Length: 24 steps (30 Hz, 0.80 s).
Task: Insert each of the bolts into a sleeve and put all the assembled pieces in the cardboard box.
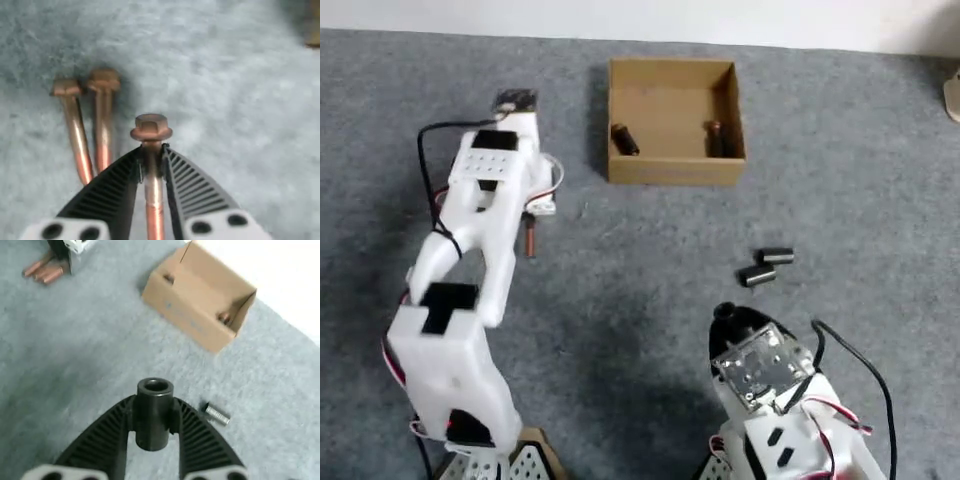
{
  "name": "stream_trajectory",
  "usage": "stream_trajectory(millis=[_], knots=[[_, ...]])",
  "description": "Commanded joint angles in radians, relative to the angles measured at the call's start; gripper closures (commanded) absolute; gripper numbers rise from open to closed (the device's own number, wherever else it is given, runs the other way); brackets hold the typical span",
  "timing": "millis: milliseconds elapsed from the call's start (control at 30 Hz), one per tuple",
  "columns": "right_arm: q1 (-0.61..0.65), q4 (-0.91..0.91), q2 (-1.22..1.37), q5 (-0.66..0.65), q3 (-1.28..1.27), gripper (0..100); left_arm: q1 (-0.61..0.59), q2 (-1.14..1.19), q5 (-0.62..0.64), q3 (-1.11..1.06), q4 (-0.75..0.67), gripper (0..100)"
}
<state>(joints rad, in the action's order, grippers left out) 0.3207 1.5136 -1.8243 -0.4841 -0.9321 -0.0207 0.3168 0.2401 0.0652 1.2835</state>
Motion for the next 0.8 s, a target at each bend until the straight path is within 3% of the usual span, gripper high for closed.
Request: stream_trajectory(millis=[0, 167, 400, 533, 767], knots=[[0.007, -0.128, -0.010, 0.005, -0.067, 99.3, 0.059, -0.156, 0.071, 0.025, 0.066, 99], [0.005, -0.374, -0.012, 0.005, -0.266, 99.3, 0.093, -0.243, 0.196, 0.024, 0.072, 99], [0.005, -0.727, -0.012, 0.014, -0.478, 99.3, 0.143, -0.361, 0.221, -0.015, 0.074, 99], [0.005, -0.822, -0.012, 0.052, -0.559, 99.3, 0.189, -0.475, 0.252, -0.064, 0.068, 99], [0.010, -0.894, -0.012, 0.157, -0.639, 99.3, 0.254, -0.674, 0.394, -0.197, -0.137, 99]])
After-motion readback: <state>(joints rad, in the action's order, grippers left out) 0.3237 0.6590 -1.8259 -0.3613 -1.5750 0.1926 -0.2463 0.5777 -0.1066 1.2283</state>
